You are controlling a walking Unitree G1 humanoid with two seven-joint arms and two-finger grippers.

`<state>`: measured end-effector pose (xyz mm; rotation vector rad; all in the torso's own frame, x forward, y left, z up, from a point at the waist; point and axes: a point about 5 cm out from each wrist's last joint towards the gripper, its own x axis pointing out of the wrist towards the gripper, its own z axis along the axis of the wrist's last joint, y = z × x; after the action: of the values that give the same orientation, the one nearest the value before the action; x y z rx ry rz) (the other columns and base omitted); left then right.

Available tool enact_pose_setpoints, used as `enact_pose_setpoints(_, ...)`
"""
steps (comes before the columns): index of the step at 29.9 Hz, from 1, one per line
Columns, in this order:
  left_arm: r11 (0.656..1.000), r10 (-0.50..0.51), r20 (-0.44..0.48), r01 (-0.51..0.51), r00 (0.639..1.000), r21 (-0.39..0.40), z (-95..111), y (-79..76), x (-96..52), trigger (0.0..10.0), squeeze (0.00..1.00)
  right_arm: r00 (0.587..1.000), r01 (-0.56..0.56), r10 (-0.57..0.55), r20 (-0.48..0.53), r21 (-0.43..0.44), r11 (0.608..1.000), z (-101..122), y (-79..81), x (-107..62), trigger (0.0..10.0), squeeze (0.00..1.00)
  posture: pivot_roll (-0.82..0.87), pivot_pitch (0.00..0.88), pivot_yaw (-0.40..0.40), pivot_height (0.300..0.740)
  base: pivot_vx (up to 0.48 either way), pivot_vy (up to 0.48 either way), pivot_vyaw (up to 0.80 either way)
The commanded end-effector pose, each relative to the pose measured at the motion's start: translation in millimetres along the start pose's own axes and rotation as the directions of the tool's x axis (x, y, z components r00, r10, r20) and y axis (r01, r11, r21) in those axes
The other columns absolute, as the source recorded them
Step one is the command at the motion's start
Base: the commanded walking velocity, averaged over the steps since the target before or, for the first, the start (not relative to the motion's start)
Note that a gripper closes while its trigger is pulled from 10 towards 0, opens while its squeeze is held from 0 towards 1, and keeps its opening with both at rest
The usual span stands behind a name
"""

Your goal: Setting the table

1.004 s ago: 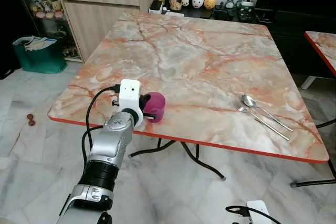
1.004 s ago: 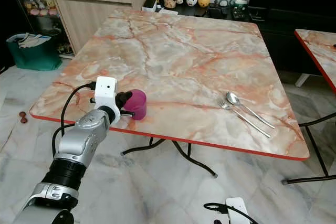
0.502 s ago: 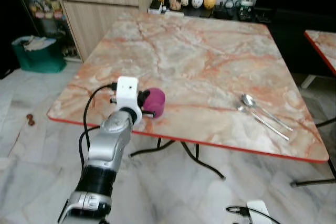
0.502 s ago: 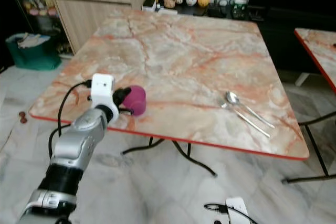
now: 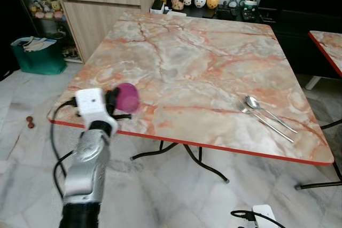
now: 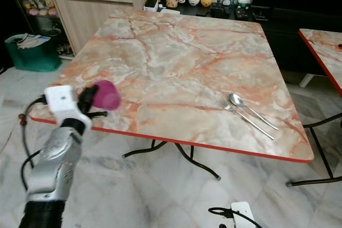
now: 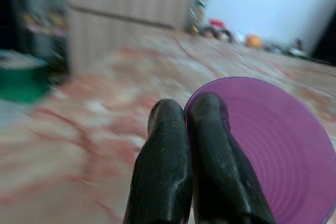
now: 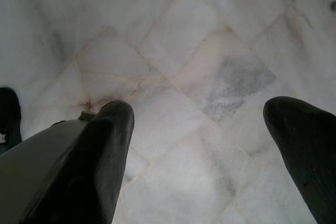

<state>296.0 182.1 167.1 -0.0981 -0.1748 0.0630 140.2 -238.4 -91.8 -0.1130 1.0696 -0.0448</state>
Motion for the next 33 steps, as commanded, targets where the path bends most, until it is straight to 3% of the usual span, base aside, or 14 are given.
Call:
enact_pose_setpoints(1,0.999,0.019,0.061,-0.021,0.998,0.039,10.1,6.6,-5.5,10.0,0.00,1.000,0.018,-0.018,0.010,0.014,1.000,0.6,-5.3,-0.8,10.0,0.00,0.11,0.000,-0.079,0.740,0.000,0.000,0.00)
enact_pose_setpoints(3,0.994,0.023,0.091,-0.032,0.996,0.103,13.9,15.4,-12.2,10.0,0.00,1.000,0.020,-0.020,0.011,0.014,1.000,0.8,-6.2,-0.9,10.0,0.00,0.11,0.000,-0.082,0.740,0.000,0.000,0.00)
enact_pose_setpoints(7,0.986,0.058,0.097,-0.073,0.994,0.150,15.1,33.8,-23.7,10.0,0.00,1.000,0.022,-0.022,0.010,0.011,1.000,0.7,-7.5,-1.1,10.0,0.00,0.12,0.000,-0.087,0.740,0.000,0.000,0.00)
enact_pose_setpoints(10,0.984,0.060,0.090,-0.074,0.994,0.162,13.6,38.5,-29.1,10.0,0.00,1.000,0.021,-0.021,0.010,0.008,1.000,0.6,-8.4,-1.3,10.0,0.00,0.12,0.000,-0.091,0.740,0.000,0.000,0.00)
enact_pose_setpoints(17,0.982,0.055,0.074,-0.068,0.996,0.177,9.2,33.9,-39.2,10.0,0.00,1.000,0.026,-0.026,0.011,0.007,1.000,0.1,-10.9,-1.9,10.0,0.00,0.12,0.000,-0.101,0.740,0.000,0.000,0.00)
enact_pose_setpoints(23,0.985,0.018,0.098,-0.035,0.995,0.167,14.4,29.1,-31.6,10.0,0.00,1.000,0.021,-0.021,0.010,-0.007,1.000,1.0,-11.7,-1.9,10.0,0.00,0.13,0.000,-0.121,0.740,0.000,0.000,0.00)
enact_pose_setpoints(26,0.979,-0.041,0.101,0.020,0.994,0.203,15.1,22.6,-27.1,10.0,0.00,1.000,0.021,-0.021,0.015,-0.014,1.000,2.0,-12.3,-1.9,10.0,0.00,0.13,0.000,-0.123,0.740,0.000,0.000,0.00)
enact_pose_setpoints(28,0.985,-0.008,0.108,-0.011,0.994,0.172,15.6,24.4,-25.8,10.0,0.00,1.000,0.020,-0.020,0.014,-0.011,1.000,1.6,-12.0,-1.9,10.0,0.00,0.12,0.000,-0.115,0.740,0.000,0.000,0.00)
enact_pose_setpoints(33,0.984,0.016,0.103,-0.034,0.995,0.177,13.6,22.9,-29.4,10.0,0.00,1.000,0.023,-0.023,0.013,0.001,1.000,0.7,-12.2,-2.1,10.0,0.00,0.11,0.000,-0.111,0.740,0.000,0.000,0.00)
